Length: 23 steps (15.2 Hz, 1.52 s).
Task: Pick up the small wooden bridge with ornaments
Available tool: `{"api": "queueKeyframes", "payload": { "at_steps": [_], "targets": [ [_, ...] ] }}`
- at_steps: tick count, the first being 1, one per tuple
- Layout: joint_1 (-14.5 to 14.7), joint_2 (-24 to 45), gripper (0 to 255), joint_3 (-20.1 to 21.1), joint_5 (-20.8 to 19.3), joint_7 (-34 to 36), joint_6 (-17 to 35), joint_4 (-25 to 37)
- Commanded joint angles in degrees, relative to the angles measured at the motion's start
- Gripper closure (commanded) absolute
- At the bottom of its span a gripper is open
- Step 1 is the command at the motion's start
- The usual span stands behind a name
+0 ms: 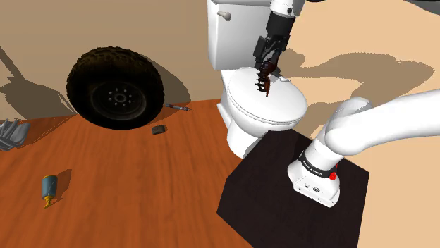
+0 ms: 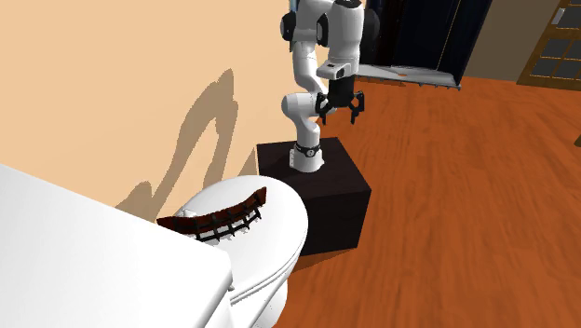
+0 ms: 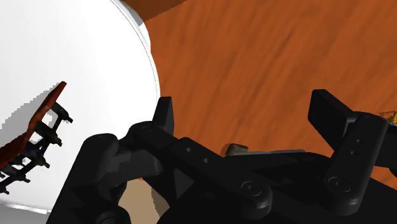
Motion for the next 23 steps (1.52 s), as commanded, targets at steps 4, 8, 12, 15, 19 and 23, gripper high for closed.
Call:
{"api": "queueKeyframes", "payload": {
  "at_steps": [4,8,12,15,19,23],
  "targets": [
    [-2.0,4.4,0,-1.5,-1.8,-0.1,3.5,0.4],
    [-4.6,10.6,0,-3.4,-4.0,0.0,7.8,1.6],
    [-7.1,17.1,0,-5.4,-6.0,0.2,11.7,3.7],
    [-8.8,22.1,0,-7.0,-7.2,0.5,14.3,5.7],
    [-10.9,28.8,0,-9.0,-8.6,0.8,17.3,9.1],
    [-12.9,35.5,0,-11.2,-9.4,1.0,19.7,13.1]
  ]
}}
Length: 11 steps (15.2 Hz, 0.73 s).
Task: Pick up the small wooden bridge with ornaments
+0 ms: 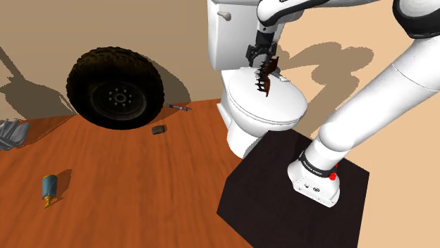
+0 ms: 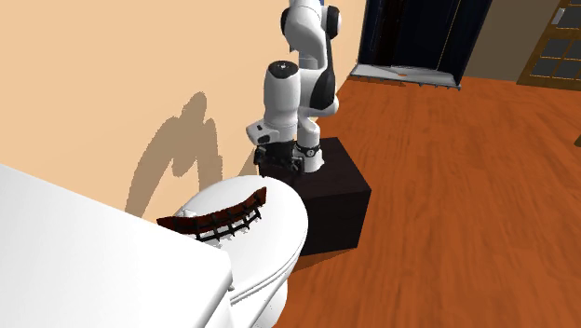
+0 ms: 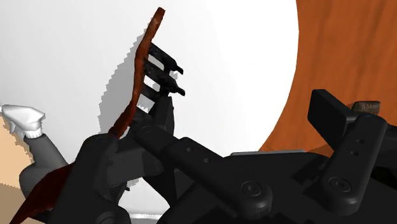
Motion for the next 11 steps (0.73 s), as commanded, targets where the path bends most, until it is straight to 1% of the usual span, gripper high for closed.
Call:
{"api": "queueKeyframes", "payload": {
  "at_steps": [1,6,11],
  "targets": [
    [-1.0,3.5,0,-1.1,-0.3,0.0,1.1,2.2],
    [-3.5,11.9,0,-3.6,-0.4,0.1,3.1,8.3],
    [-6.2,20.4,0,-5.9,0.3,-0.1,4.1,15.4]
  ]
}}
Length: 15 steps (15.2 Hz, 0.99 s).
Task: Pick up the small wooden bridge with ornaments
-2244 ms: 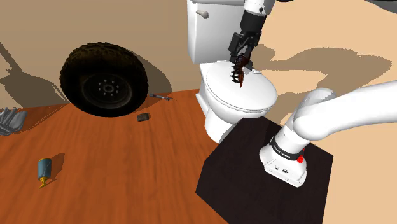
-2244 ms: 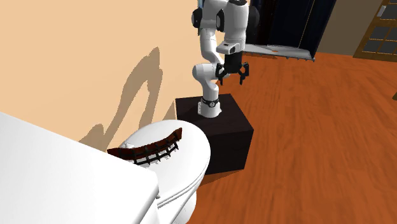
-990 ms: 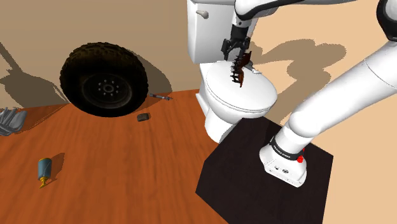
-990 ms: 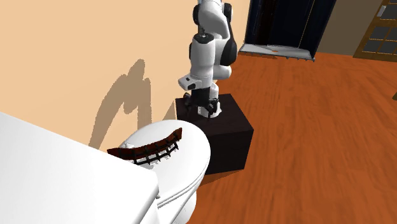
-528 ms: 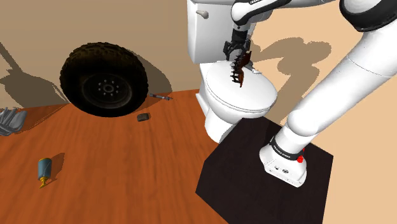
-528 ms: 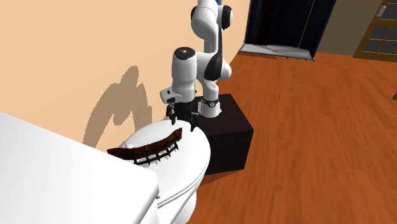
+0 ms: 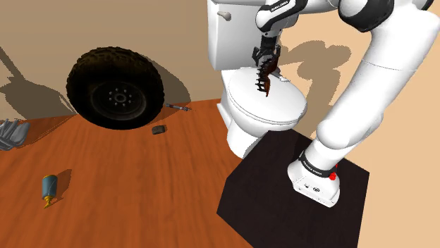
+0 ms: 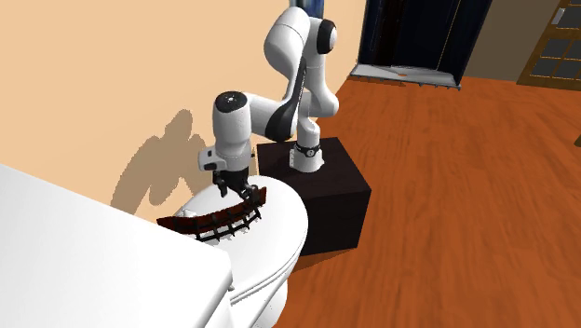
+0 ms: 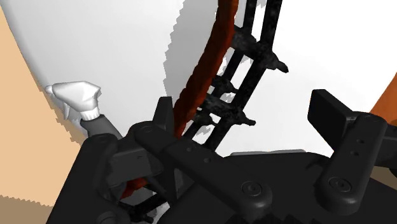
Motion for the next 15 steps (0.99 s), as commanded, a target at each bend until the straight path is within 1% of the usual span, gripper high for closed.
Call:
{"api": "queueKeyframes", "payload": {
  "at_steps": [1,2,9,11,12,15],
  "targets": [
    [-1.1,3.9,0,-0.8,0.5,0.1,0.6,3.0],
    [-1.2,4.1,0,-0.8,0.5,0.1,0.6,3.2],
    [-1.4,6.9,0,-0.7,1.0,0.3,5.8,0.8],
    [-1.4,6.9,0,-0.7,1.0,0.3,5.8,0.8],
    [-1.4,6.7,255,-0.7,1.0,0.3,5.8,0.7],
    [-1.4,6.8,255,-0.7,1.0,0.4,5.8,0.7]
  ]
}}
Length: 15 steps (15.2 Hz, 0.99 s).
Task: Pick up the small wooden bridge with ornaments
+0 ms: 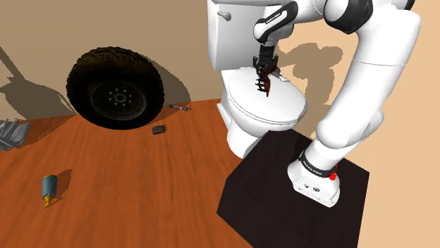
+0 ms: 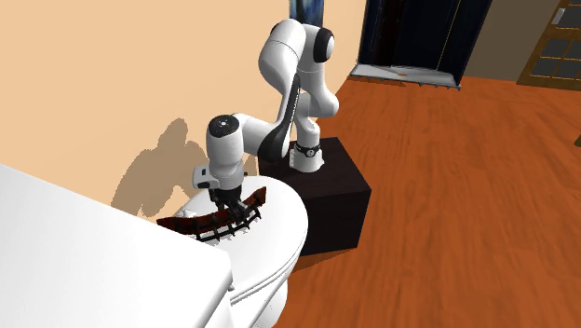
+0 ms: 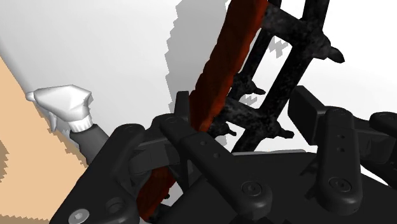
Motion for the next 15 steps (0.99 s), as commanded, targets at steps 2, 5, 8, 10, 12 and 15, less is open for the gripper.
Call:
{"api": "queueKeyframes", "payload": {
  "at_steps": [2,5,8,10,12,15],
  "targets": [
    [0.0,0.1,255,0.0,0.0,0.0,0.0,-0.1],
    [0.0,0.0,255,0.0,0.0,0.0,0.0,-0.1],
    [0.0,-0.6,255,-0.1,-0.1,-0.1,-1.3,0.6],
    [0.1,-1.4,255,-0.1,-0.2,-0.1,-2.7,1.3],
    [0.2,-2.1,255,-0.2,-0.4,-0.2,-4.0,1.9],
    [0.3,-3.1,255,-0.2,-0.5,-0.3,-6.1,3.0]
  ]
}}
